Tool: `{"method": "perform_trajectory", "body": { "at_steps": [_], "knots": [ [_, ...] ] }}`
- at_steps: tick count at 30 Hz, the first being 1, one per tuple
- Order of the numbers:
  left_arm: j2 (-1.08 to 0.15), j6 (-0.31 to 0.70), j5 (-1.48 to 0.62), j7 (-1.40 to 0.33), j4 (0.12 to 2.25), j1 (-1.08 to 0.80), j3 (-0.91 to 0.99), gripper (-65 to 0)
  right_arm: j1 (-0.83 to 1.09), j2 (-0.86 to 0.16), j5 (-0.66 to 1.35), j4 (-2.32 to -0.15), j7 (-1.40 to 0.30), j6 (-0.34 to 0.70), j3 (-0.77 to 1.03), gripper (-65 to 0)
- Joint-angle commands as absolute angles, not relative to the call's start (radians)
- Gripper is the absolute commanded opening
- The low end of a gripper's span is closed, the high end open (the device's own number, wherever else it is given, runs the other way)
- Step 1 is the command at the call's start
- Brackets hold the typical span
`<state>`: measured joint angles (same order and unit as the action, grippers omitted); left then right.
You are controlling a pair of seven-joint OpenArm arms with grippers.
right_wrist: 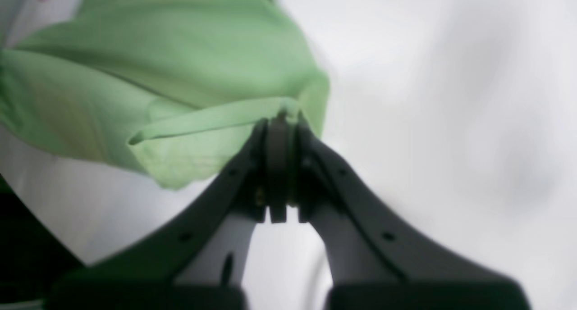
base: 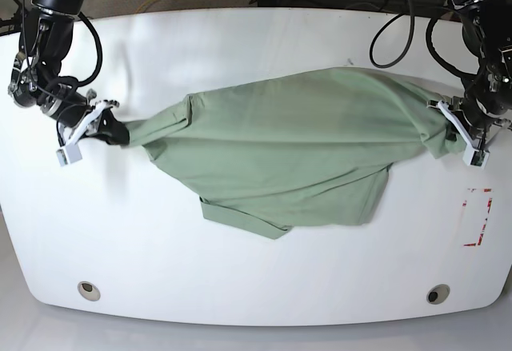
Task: Fold the T-shirt properly
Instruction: 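Lay the shirt flat and release it with both grippers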
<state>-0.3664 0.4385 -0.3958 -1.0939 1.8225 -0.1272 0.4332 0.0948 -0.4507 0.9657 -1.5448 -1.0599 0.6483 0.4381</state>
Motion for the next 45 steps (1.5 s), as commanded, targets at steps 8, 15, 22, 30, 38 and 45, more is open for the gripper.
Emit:
{"method": "perform_trajectory", "body": {
  "at_steps": [8, 15, 22, 30, 38, 45],
  "knots": [
    [-0.389, 0.437, -0.392, -1.053, 1.810, -0.205, 0.441, -65.0, 0.180, -0.466, 0.989, -1.572, -1.038, 0.647, 0.447, -63.3],
    [-0.389, 0.437, -0.392, -1.049, 1.781, -0.243, 0.443, -65.0, 0.220, -0.470, 0.987, -1.569, -1.038, 0.647, 0.446, -60.9],
    [-0.389, 0.437, -0.392, -1.049, 1.781, -0.265, 0.437, -57.2, 0.268, -0.472, 0.987, -1.575, -1.040, 0.645, 0.444, -48.7],
    [-0.389, 0.437, -0.401, -1.053, 1.785, -0.288, 0.418, -21.1, 0.321, -0.470, 0.997, -1.636, -1.040, 0.645, 0.450, -10.5],
    [-0.392, 0.657, -0.538, -1.101, 1.825, -0.286, 0.466, -26.2, 0.369, -0.435, 0.995, -1.827, -1.040, 0.653, 0.529, -10.3],
    [-0.349, 0.674, -0.539, -1.188, 1.871, -0.263, 0.415, -27.1, 0.232, -0.427, 0.987, -1.758, -1.040, 0.645, 0.463, -9.8]
  ]
}}
